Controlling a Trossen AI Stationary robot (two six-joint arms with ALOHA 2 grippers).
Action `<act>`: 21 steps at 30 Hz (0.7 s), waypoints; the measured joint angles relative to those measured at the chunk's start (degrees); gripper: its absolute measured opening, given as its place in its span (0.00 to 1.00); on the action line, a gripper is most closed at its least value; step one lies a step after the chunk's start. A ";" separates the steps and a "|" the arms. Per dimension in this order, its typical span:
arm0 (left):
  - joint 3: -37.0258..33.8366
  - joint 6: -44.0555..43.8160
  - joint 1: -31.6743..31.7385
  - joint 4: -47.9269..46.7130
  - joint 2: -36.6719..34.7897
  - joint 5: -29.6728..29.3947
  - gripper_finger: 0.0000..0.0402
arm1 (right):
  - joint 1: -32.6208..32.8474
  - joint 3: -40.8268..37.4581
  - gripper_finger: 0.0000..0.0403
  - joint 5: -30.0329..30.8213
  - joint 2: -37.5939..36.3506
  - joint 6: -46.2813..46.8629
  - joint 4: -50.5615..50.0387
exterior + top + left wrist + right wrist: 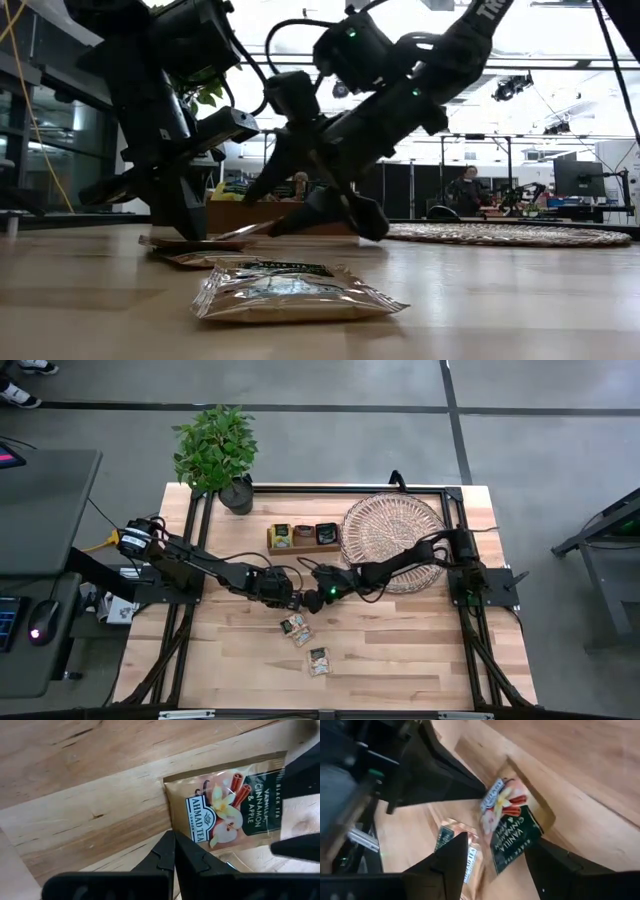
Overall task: Pick & Place Tea
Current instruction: Put the brown tea bag into the middle section of the wooden organizer
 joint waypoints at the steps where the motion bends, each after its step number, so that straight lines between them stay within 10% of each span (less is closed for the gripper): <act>1: -0.06 -0.02 0.00 0.16 0.00 0.01 0.00 | 0.01 -0.01 0.45 0.12 0.03 -0.03 -0.58; 21: -0.04 0.92 0.00 0.22 0.07 -0.07 0.00 | 0.02 -0.04 0.01 1.88 -0.30 -2.94 -3.45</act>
